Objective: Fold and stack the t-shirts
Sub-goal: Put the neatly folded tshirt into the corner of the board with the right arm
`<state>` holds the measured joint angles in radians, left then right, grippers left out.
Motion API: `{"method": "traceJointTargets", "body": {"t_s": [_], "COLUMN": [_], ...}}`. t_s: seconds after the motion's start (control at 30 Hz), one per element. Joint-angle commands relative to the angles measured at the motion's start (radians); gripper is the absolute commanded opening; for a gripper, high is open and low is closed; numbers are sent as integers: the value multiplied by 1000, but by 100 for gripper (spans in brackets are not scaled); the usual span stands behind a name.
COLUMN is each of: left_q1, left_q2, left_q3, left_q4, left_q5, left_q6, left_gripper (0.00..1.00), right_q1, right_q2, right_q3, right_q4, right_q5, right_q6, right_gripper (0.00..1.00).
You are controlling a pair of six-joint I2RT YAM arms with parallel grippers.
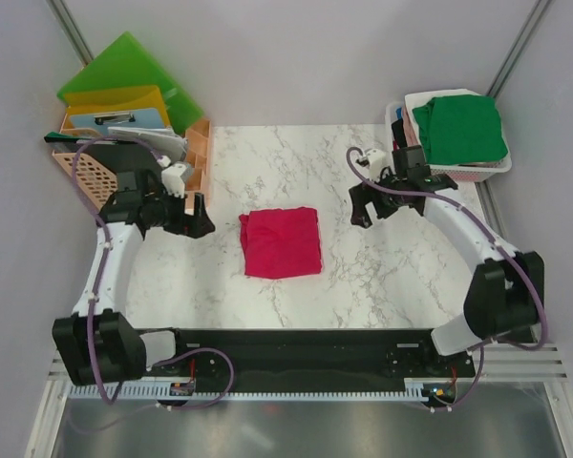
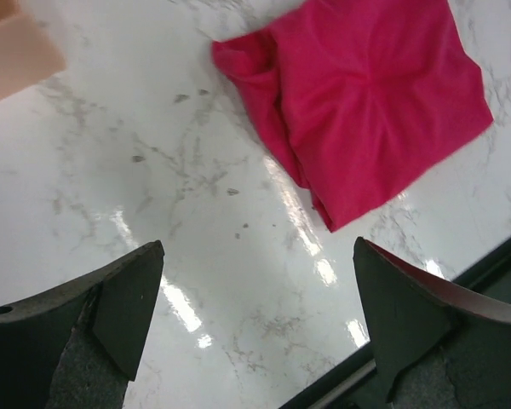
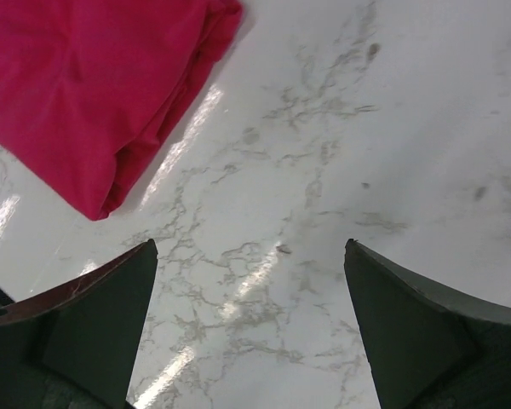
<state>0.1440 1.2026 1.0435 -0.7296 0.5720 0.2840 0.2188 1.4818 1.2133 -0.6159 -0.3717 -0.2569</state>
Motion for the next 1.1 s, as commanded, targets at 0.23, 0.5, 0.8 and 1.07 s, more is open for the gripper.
{"method": "traceJointTargets", "body": {"t_s": [0.23, 0.5, 0.8, 1.07], "left_q1": [-202, -210, -215, -215], "left_q2": [193, 179, 120, 89], "left_q3": [129, 50, 26, -14], "left_q4": [-68, -7, 25, 61], "left_q5": [167, 69, -53, -150], "left_q6": [46, 43, 50, 49], "left_gripper": [99, 100, 100, 100], "right_q1": [242, 376, 477, 567], "right_q2": [206, 245, 357, 624], "right_q3": [38, 44, 284, 459], "right_q4": [-38, -25, -21, -4], "right_q5": [-179, -145, -61, -73], "right_q6": [-42, -51, -65, -25], "right_gripper": [98, 98, 98, 98]}}
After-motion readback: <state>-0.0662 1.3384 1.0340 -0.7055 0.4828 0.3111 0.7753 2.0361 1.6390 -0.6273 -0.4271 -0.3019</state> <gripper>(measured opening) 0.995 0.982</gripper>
